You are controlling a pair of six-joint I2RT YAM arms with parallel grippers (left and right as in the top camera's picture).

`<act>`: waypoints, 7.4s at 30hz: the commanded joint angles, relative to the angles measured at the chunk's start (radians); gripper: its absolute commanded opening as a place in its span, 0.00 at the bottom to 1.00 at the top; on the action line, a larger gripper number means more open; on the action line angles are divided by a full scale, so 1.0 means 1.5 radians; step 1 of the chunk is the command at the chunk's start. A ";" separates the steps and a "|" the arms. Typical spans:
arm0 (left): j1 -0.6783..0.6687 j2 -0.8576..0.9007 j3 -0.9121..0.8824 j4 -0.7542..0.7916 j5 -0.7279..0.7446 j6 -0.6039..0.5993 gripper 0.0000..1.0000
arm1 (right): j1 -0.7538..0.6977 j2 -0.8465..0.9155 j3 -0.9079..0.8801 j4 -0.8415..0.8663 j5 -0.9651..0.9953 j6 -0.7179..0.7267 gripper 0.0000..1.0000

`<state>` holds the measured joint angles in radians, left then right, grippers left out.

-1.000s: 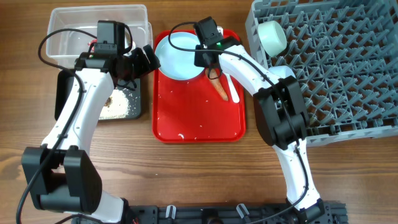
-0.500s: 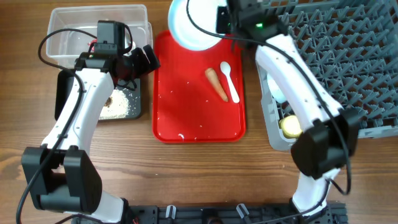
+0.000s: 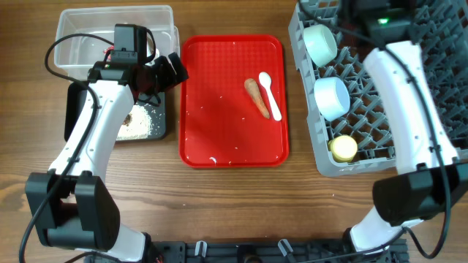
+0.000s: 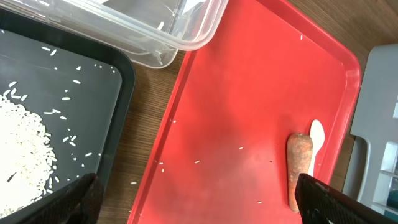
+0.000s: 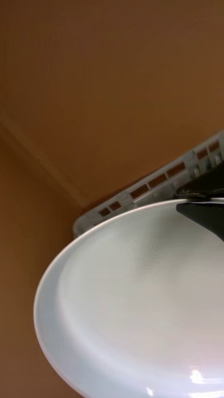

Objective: Sort waste into correct bins and load items into the dishwasher rack

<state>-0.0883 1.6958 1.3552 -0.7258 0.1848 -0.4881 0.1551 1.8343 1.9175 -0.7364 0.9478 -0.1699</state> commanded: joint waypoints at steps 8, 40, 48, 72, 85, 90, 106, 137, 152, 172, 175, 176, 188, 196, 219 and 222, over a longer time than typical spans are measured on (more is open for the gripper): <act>0.004 -0.010 0.004 0.002 0.006 0.001 1.00 | -0.095 -0.003 -0.083 0.074 -0.213 -0.374 0.04; 0.004 -0.010 0.004 0.002 0.006 0.001 1.00 | -0.049 -0.039 -0.108 -0.042 -1.095 0.069 0.74; 0.004 -0.010 0.004 0.002 0.006 0.001 1.00 | 0.138 0.057 -0.171 -0.030 -0.693 0.291 0.69; 0.004 -0.010 0.004 0.002 0.006 0.001 1.00 | 0.152 0.255 -0.171 0.093 -0.577 0.331 0.35; 0.004 -0.010 0.004 0.002 0.006 0.001 1.00 | 0.149 0.312 -0.172 0.077 -0.632 0.413 0.35; 0.004 -0.010 0.004 0.002 0.006 0.001 1.00 | 0.149 0.312 -0.171 0.056 -0.653 0.447 0.65; 0.004 -0.010 0.004 0.002 0.006 0.001 1.00 | 0.149 0.312 -0.172 0.014 -0.715 0.466 0.04; 0.004 -0.010 0.004 0.002 0.006 0.001 1.00 | -0.311 -0.147 -0.372 -0.117 -0.427 0.714 0.10; 0.004 -0.010 0.004 0.002 0.006 0.001 1.00 | -0.311 -0.367 -0.372 -0.118 -0.876 0.314 1.00; 0.004 -0.010 0.004 0.002 0.006 0.001 1.00 | -0.196 -0.739 -0.487 -0.077 -0.720 0.254 1.00; 0.004 -0.010 0.004 0.002 0.006 0.001 1.00 | -0.141 -0.831 -0.696 0.109 -0.705 0.255 1.00; 0.004 -0.010 0.004 0.002 0.006 0.001 1.00 | -0.139 -0.856 -0.757 0.167 -0.707 0.255 1.00; 0.004 -0.010 0.004 0.002 0.006 0.001 1.00 | -0.118 -1.209 -1.249 0.516 -0.703 0.255 1.00; 0.004 -0.010 0.004 0.002 0.006 0.001 1.00 | -0.116 -1.221 -1.275 0.586 -0.704 0.271 1.00; -0.001 -0.010 0.004 0.080 0.064 0.001 0.99 | -0.116 -1.218 -1.275 0.496 -0.706 0.290 1.00; -0.055 -0.007 0.005 0.151 0.099 0.044 0.99 | -0.116 -1.218 -1.275 0.496 -0.706 0.290 1.00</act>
<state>-0.0986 1.6955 1.3514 -0.5446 0.2722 -0.4778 -0.0269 0.0139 0.0063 0.0063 -0.1223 0.2489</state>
